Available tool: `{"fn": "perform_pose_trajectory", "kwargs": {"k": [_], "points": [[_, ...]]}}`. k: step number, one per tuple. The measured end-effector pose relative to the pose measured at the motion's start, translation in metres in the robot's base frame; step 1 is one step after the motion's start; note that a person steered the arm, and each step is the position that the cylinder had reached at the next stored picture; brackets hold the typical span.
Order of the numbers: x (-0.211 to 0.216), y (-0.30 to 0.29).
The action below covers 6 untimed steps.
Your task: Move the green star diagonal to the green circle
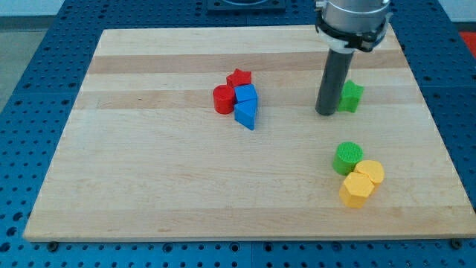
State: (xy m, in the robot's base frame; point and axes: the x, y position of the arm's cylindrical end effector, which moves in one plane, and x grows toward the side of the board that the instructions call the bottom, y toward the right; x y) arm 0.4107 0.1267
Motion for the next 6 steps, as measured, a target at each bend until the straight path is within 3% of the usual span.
{"fn": "perform_pose_trajectory", "kwargs": {"k": [3, 4, 6], "points": [[-0.016, 0.038], [-0.013, 0.004], [0.045, -0.059]]}}
